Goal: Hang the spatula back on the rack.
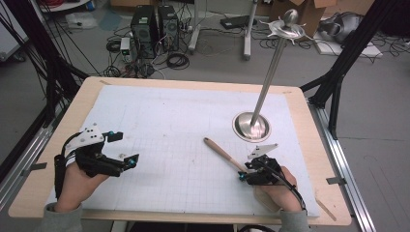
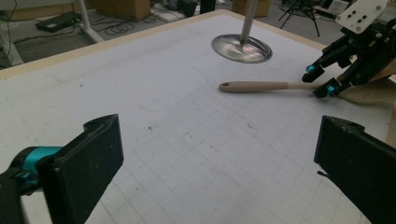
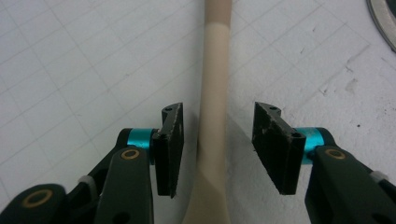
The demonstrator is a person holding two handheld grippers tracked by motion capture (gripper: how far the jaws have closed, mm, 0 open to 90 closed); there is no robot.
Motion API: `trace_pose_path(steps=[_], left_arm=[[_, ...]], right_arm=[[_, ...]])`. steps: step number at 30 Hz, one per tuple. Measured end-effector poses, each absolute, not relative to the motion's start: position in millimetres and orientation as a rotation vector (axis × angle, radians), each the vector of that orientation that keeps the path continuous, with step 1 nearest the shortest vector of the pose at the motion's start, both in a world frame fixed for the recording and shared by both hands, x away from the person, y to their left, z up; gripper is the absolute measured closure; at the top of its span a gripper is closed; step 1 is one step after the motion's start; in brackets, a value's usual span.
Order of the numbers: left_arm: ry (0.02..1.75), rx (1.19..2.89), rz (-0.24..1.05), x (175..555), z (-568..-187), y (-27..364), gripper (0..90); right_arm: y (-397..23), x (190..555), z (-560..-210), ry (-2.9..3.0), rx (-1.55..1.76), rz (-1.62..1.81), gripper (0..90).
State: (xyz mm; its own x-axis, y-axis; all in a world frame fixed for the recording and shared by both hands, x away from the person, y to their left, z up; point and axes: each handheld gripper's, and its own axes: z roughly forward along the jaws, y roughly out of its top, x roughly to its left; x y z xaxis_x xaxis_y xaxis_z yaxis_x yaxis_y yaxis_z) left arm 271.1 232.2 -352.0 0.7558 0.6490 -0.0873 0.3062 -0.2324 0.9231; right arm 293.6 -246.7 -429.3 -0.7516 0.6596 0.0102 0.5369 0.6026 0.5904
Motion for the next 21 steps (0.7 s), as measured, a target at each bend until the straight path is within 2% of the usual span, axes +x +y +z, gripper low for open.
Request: trace_pose_path(steps=[9, 15, 21], left_arm=[[0.745, 1.827, 0.379, 271.2, -352.7, 231.5, 1.8], [0.748, 1.831, 0.38, 271.6, -353.5, 231.2, 2.2], [0.747, 1.835, 0.385, 271.2, -353.1, 231.4, 2.3]], right_arm=[[-245.5, 293.3, -429.2, 2.619, 0.99, 0.867, 63.5], [-246.6, 293.8, -429.0, 2.637, 0.998, 0.892, 74.6], [-247.2, 295.1, -429.0, 2.63, 1.051, 0.908, 76.2]])
